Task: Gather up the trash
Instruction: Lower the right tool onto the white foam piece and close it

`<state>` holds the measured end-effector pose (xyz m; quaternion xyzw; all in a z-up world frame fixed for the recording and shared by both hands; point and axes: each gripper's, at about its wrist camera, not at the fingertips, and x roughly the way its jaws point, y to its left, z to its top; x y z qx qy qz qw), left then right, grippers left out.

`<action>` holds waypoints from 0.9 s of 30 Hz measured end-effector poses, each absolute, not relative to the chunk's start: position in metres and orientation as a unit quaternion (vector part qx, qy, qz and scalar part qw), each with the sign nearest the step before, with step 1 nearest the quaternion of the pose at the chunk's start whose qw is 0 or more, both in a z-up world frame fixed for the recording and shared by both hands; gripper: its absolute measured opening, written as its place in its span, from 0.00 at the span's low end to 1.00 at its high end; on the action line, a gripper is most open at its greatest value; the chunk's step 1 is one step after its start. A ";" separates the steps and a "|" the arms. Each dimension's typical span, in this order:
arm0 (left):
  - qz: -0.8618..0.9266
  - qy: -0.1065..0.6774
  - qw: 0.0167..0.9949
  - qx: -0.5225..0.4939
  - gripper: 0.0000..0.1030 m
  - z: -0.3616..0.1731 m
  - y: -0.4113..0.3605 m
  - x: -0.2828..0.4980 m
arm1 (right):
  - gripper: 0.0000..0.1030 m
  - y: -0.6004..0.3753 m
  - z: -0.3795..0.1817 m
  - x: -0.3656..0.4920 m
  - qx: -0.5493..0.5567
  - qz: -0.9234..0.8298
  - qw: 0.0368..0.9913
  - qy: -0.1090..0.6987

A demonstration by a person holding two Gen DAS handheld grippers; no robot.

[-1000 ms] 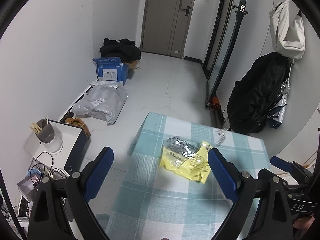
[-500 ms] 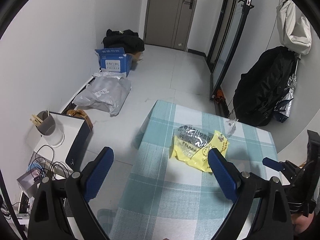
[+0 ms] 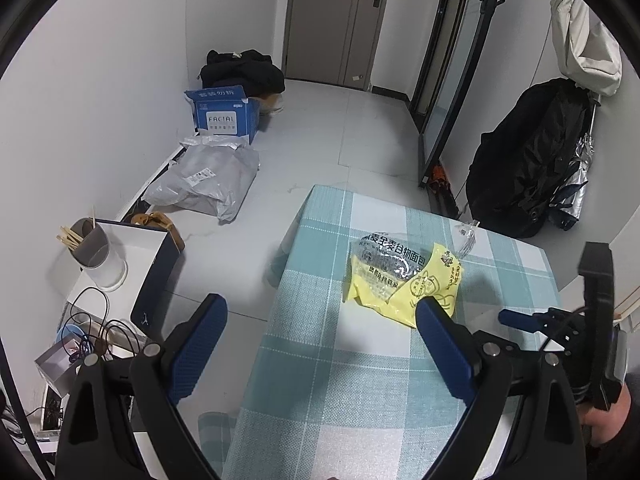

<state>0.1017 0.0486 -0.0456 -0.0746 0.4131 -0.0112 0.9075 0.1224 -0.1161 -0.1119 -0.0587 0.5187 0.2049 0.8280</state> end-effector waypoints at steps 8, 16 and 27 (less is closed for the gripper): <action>-0.015 0.411 0.909 -0.072 0.91 -0.044 0.049 0.098 | 0.41 -0.100 -0.117 0.135 -0.092 0.216 0.799 0.554; -0.022 0.418 0.905 -0.074 0.90 -0.047 0.048 0.096 | 0.33 -0.099 -0.121 0.133 -0.095 0.216 0.786 0.571; -0.024 0.436 0.896 -0.079 0.91 -0.054 0.046 0.098 | 0.32 -0.115 -0.106 0.125 -0.077 0.217 0.790 0.568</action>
